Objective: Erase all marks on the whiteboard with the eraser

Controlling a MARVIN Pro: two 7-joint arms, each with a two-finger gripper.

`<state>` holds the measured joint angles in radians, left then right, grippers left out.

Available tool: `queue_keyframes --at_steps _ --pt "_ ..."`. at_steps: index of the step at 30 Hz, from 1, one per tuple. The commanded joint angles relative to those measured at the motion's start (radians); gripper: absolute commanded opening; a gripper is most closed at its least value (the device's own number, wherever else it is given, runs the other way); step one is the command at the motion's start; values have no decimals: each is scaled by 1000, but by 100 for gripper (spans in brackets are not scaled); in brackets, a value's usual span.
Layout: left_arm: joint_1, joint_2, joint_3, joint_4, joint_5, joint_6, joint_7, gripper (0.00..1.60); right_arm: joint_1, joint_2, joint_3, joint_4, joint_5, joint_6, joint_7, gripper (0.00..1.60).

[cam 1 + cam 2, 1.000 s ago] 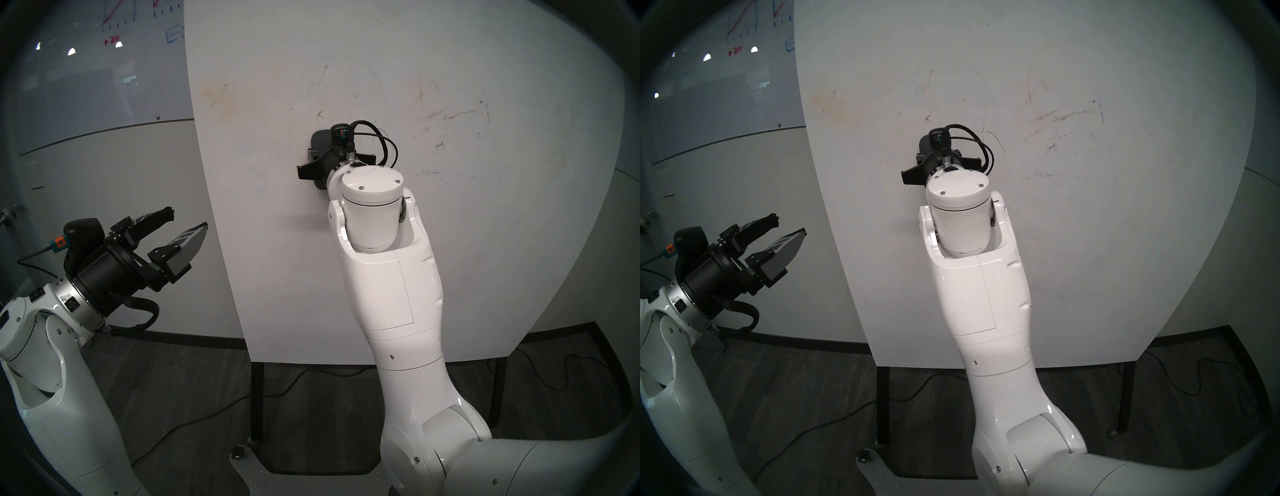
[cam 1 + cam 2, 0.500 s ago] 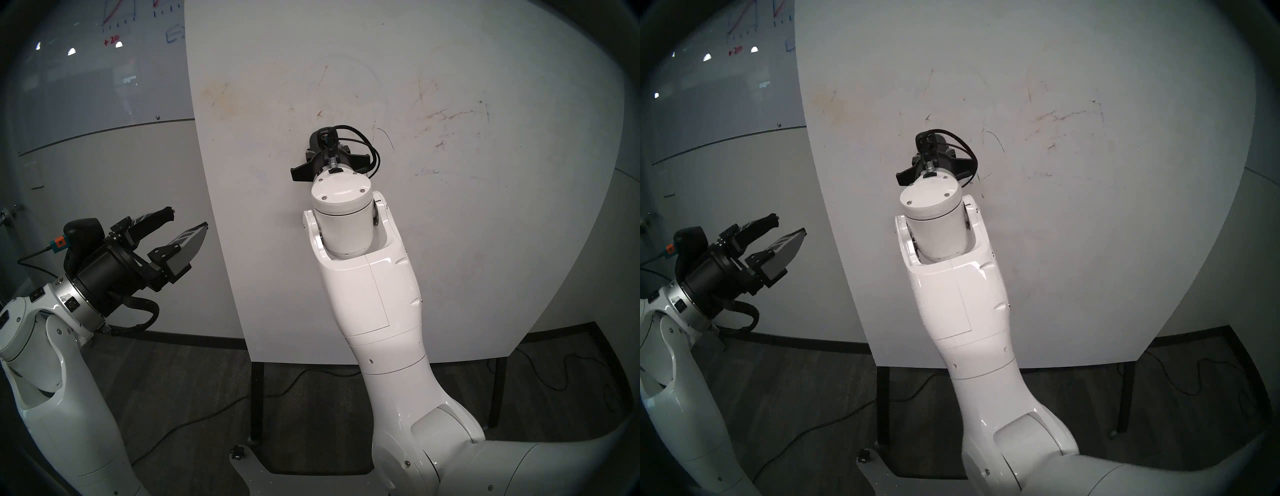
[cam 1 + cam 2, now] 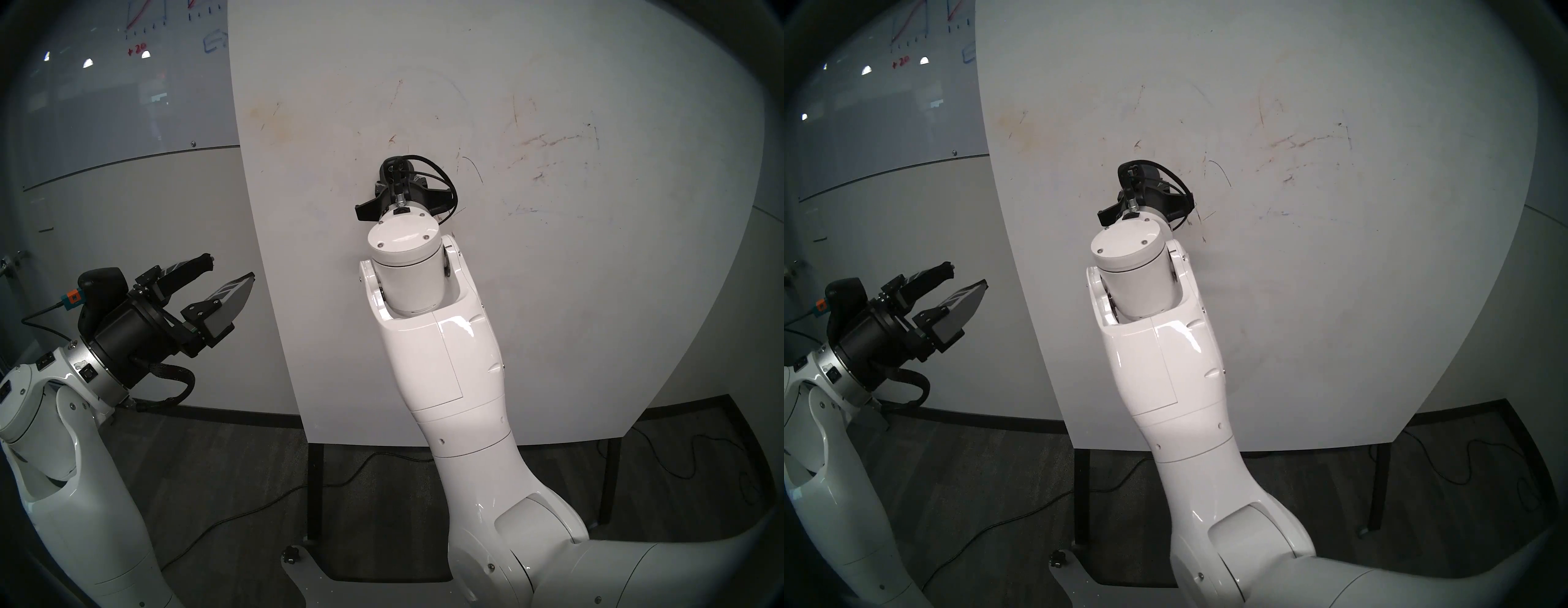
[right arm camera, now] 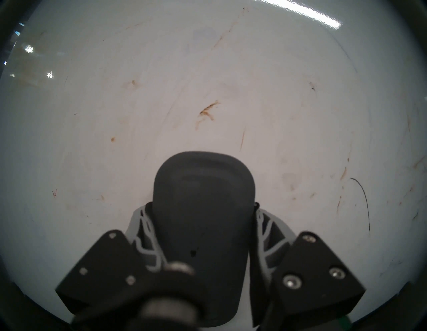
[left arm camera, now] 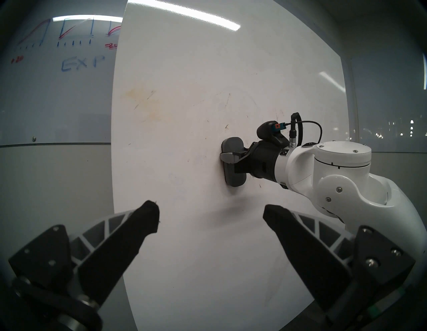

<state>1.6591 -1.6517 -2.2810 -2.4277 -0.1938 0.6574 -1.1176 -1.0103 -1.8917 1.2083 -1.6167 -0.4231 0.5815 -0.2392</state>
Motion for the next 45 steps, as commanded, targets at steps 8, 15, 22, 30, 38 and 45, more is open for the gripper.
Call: queue_keyframes --at_steps 8,15,22,30,38,45 --pt "-2 2 2 -16 -3 0 0 160 83 39 139 -18 -17 9 -49 0" --pt "-3 2 2 -16 -2 0 0 160 95 56 177 -35 -23 17 -45 0" --pt "-3 2 2 -16 -3 0 0 160 103 71 205 -48 -24 26 -36 0" --pt "-3 2 2 -16 -3 0 0 160 95 83 215 -60 -26 33 -21 0" --pt "-3 2 2 -16 -3 0 0 160 97 102 228 -62 -30 33 -14 0" --pt "-3 2 2 -16 -3 0 0 160 95 126 247 -71 -29 33 3 0"
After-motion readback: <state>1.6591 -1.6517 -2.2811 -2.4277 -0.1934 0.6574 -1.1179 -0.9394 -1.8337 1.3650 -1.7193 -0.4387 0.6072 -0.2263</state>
